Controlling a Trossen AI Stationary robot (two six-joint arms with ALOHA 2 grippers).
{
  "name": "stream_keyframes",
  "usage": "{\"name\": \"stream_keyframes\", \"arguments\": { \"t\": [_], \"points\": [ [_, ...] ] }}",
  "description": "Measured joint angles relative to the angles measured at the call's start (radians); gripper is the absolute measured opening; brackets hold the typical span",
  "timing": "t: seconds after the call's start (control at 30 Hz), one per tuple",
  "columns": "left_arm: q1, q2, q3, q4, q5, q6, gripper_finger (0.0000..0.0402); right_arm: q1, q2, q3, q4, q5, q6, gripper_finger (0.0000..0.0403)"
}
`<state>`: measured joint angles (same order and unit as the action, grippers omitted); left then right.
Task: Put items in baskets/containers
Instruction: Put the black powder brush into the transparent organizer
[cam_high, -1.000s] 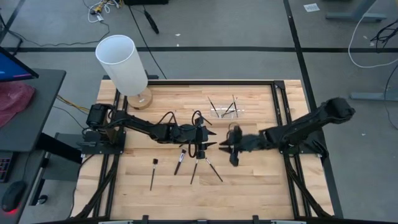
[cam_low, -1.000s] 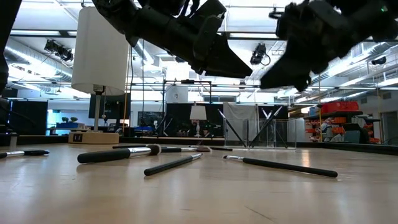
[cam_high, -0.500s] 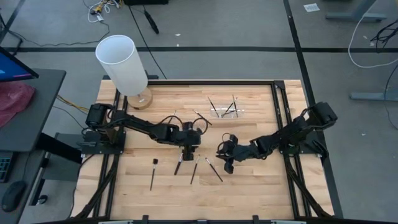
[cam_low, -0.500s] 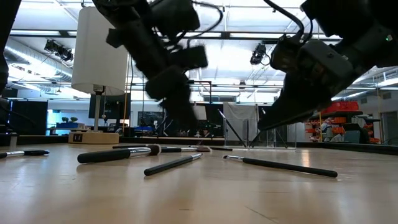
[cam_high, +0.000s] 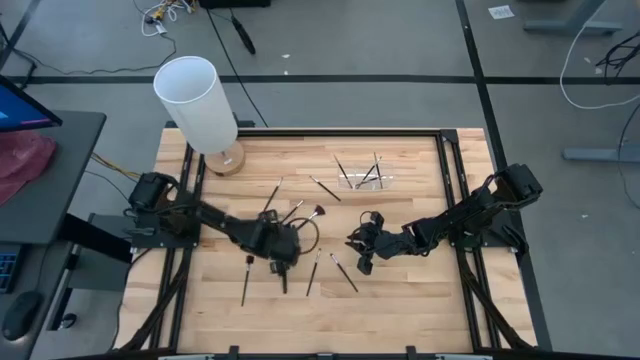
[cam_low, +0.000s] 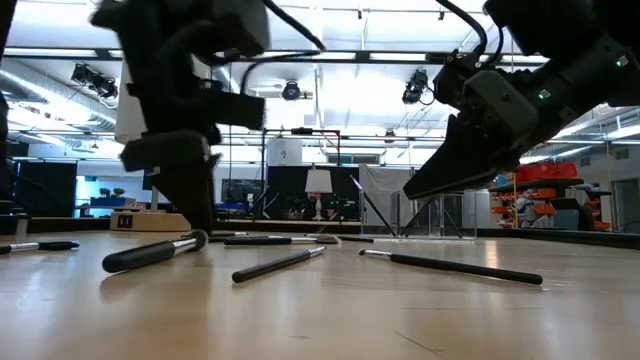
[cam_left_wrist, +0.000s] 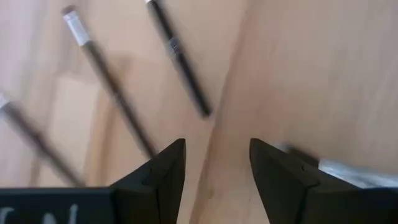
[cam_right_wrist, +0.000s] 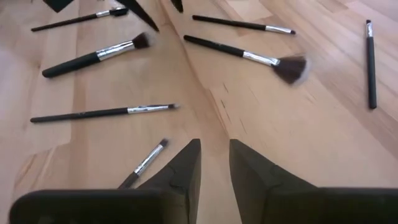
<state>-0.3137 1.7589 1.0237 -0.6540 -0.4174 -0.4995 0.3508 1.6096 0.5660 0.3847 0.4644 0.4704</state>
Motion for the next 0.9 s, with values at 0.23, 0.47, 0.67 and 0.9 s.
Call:
{"name": "stream_keyframes", "arguments": {
  "t": [0.23, 0.47, 0.67, 0.9],
  "points": [
    [-0.095, -0.092, -0.001, -0.223, -0.106, -0.265, 0.0181, 0.0, 0.0, 0.0, 0.024, 0.0, -0.018, 0.0084],
    [-0.171, -0.144, 0.0, -0.213, -0.144, -0.577, 0.0181, 0.0, 0.0, 0.0, 0.046, 0.011, -0.038, 0.0084],
    [-0.179, -0.111, 0.0, -0.128, -0.111, -0.617, 0.021, 0.0, 0.0, 0.0, 0.056, 0.018, -0.038, 0.0084],
    [-0.18, -0.059, 0.0, -0.014, 0.007, -0.601, 0.0258, 0.0, 0.0, 0.0, 0.073, 0.018, -0.038, 0.0084]
  ]
}}
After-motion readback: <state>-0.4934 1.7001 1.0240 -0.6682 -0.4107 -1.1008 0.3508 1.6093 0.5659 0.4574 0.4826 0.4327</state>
